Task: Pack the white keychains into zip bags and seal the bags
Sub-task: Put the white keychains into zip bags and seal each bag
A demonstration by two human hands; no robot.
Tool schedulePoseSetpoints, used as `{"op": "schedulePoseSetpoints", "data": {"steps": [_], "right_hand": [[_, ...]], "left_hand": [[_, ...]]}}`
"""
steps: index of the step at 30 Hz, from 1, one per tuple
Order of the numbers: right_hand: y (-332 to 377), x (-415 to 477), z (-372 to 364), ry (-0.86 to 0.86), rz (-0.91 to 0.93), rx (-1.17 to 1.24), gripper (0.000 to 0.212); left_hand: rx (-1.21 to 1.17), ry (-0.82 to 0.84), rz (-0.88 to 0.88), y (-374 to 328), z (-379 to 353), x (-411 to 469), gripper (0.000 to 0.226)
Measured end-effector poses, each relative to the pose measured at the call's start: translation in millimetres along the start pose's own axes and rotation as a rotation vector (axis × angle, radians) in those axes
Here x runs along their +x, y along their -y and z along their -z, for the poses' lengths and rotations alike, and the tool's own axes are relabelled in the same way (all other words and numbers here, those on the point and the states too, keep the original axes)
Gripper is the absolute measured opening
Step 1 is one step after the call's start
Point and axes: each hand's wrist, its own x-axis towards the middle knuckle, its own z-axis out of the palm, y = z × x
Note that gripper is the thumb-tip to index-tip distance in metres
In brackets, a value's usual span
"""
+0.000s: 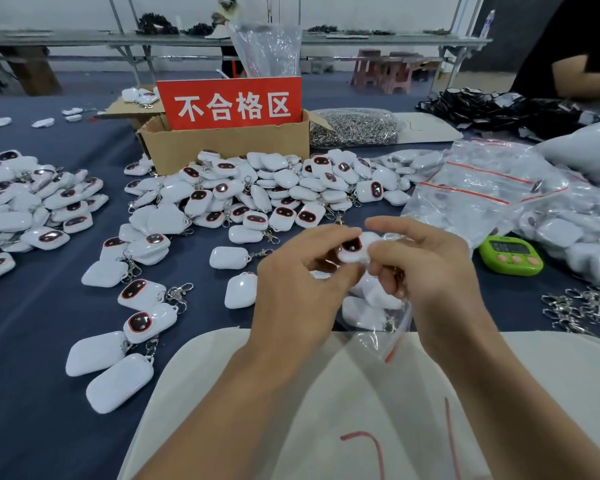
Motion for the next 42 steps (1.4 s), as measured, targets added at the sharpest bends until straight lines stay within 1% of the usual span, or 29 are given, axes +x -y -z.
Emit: {"op": "schedulePoseSetpoints", "data": {"steps": [1, 3, 4, 6, 8, 9, 10, 13, 15, 16, 17, 19, 21, 24, 27, 30, 31, 32, 33, 34, 36, 37, 40, 42], "right_hand": [[2.7, 0.2, 2.8, 0.041, 0.009, 0.019, 0.014], [5.1, 0.1, 6.2, 0.129, 0.048, 0.006, 0.020], [5.6, 0.2, 6.9, 0.152, 0.063, -0.017, 0.019], [6.0, 0.2, 7.2, 0.102, 0.080, -0.103, 0.014], [4.3, 3.1, 9.8, -0.033, 0.098, -0.202, 0.011], [4.4, 4.8, 13.2, -0.102, 0.111, -0.238, 0.010], [5.3, 6.9, 16.6, -0.169, 0.125, -0.270, 0.009], [9.3, 12.5, 31.2, -0.324, 0.160, -0.420, 0.009], [11.7, 13.3, 38.5, -0.343, 0.178, -0.518, 0.010], [12.5, 13.1, 40.8, -0.325, 0.183, -0.570, 0.010], [12.8, 12.8, 41.9, -0.294, 0.190, -0.623, 0.014], [12.3, 12.2, 41.1, -0.224, 0.219, -0.679, 0.022], [11.4, 10.9, 37.9, -0.164, 0.248, -0.661, 0.025], [11.4, 8.7, 34.8, -0.094, 0.269, -0.602, 0.022], [6.5, 8.3, 32.2, -0.009, 0.232, -0.618, 0.020], [1.1, 7.6, 23.7, 0.124, 0.120, -0.612, 0.013], [-0.1, 7.9, 21.2, 0.165, 0.076, -0.629, 0.022], [-0.9, 7.6, 18.2, 0.175, 0.030, -0.655, 0.036], [-2.4, 7.1, 15.6, 0.153, 0.002, -0.711, 0.043], [-4.7, 6.5, 13.7, 0.110, 0.018, -0.815, 0.038], [-5.5, 1.1, 7.0, -0.003, 0.108, -1.092, 0.020], [-5.9, -1.4, 4.0, -0.035, 0.142, -1.184, 0.019], [-5.8, -0.3, 3.5, -0.008, 0.123, -1.236, 0.018], [-4.2, 2.5, 8.4, 0.007, 0.100, -1.127, 0.016]], "left_hand": [[-0.037, 0.006, 0.018, 0.1, -0.1, 0.1, 0.033], [-0.071, 0.015, 0.048, -1.0, 0.0, 1.0, 0.013], [-0.090, 0.011, 0.061, -1.8, 0.2, 1.7, 0.009], [-0.148, -0.002, 0.108, -3.6, -1.1, 2.4, 0.010], [-0.118, -0.021, 0.162, -5.4, -3.7, -0.2, 0.008], [-0.051, -0.024, 0.163, -5.4, -6.3, -3.2, 0.008], [0.046, -0.009, 0.138, -4.4, -7.9, -6.5, 0.014], [0.436, 0.161, 0.037, -7.7, -16.7, -17.1, 0.041], [0.685, 0.263, -0.014, -9.9, -23.7, -21.2, 0.048], [0.746, 0.283, -0.037, -10.1, -26.5, -21.7, 0.044], [0.749, 0.280, -0.037, -9.8, -27.4, -21.2, 0.038], [0.623, 0.227, 0.026, -7.9, -26.1, -19.3, 0.027], [0.483, 0.142, 0.077, -4.9, -23.7, -17.9, 0.025], [0.351, 0.015, 0.100, -4.1, -21.9, -16.0, 0.024], [0.281, -0.033, 0.035, -5.3, -21.8, -17.1, 0.021], [0.287, -0.001, -0.094, -7.6, -21.3, -20.4, 0.018], [0.276, 0.004, -0.119, -7.8, -21.0, -20.6, 0.016], [0.258, 0.004, -0.143, -7.8, -20.9, -20.7, 0.015], [0.237, 0.006, -0.166, -8.3, -21.1, -20.6, 0.013], [0.220, 0.015, -0.184, -9.0, -21.6, -20.8, 0.013], [0.207, 0.042, -0.206, -9.3, -21.8, -22.6, 0.012], [0.212, 0.056, -0.214, -8.9, -21.6, -23.2, 0.013], [0.185, 0.084, -0.217, -7.8, -19.8, -22.0, 0.019], [0.149, -0.024, -0.211, -6.7, -13.8, -15.8, 0.024]]}}
